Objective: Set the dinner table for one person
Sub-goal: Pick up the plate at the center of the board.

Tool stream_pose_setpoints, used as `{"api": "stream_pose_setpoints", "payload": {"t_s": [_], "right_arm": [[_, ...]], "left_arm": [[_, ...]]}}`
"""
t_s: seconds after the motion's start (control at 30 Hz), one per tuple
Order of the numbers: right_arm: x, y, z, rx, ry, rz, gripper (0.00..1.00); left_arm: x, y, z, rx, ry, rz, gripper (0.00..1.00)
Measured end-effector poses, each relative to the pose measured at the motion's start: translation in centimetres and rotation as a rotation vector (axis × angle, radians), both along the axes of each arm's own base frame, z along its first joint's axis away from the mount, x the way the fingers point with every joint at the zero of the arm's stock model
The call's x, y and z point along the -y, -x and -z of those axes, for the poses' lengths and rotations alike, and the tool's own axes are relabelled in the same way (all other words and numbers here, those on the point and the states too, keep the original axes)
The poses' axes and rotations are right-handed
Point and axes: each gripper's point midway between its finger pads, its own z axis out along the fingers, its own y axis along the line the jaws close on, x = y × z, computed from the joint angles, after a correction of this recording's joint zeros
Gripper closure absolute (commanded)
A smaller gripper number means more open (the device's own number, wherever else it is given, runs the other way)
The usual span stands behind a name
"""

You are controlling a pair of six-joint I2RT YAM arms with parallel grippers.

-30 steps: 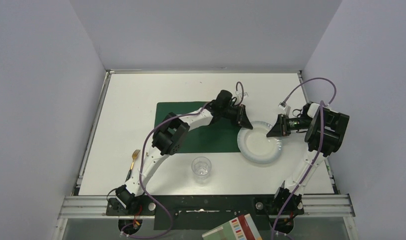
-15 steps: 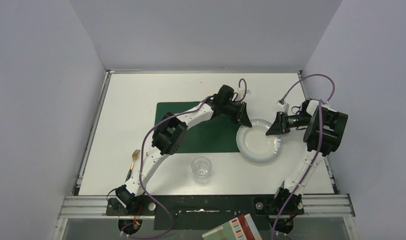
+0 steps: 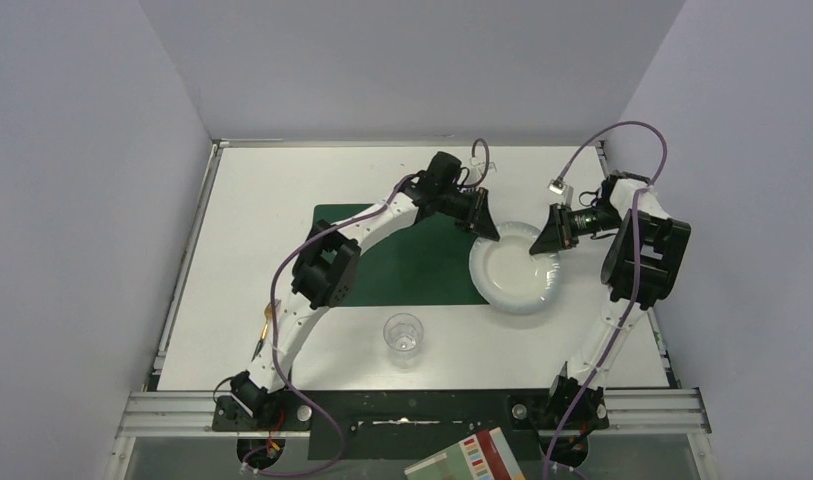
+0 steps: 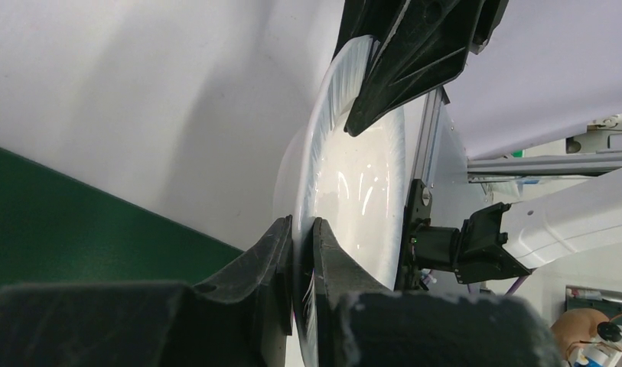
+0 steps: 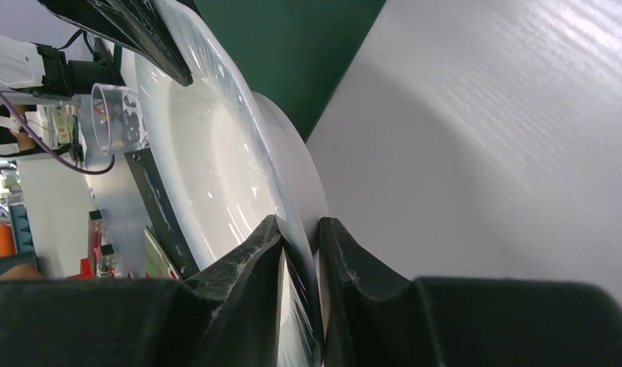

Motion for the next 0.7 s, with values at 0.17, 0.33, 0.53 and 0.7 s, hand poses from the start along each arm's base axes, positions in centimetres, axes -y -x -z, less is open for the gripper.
{"api": "stream_pose_setpoints", "payload": {"t_s": [0.17,0.33,0.53,0.7], "right_arm": [[-1.8,-1.3,-0.8,0.017,0.012,-0.042,1.0],[-5.0,-3.0,-1.2,0.019,0.001,-0.098,1.0],[-9.4,-4.8,-1.2,0.022,0.008,-0.161,1.0],[-13.0,-6.6,-1.4,0.035,0.011,-0.205,1.0]], "left_arm": [[-2.0,-1.3,-0.6,0.012,-0.005,-0.004,1.0],[-5.5,-2.7,-0.8,0.015,-0.023,-0.039,1.0],[-9.9,-4.0,-0.8,0.002,-0.044,-0.093,1.0],[-13.7,-5.4,-0.8,0.011,-0.054,-0.156,1.0]]}}
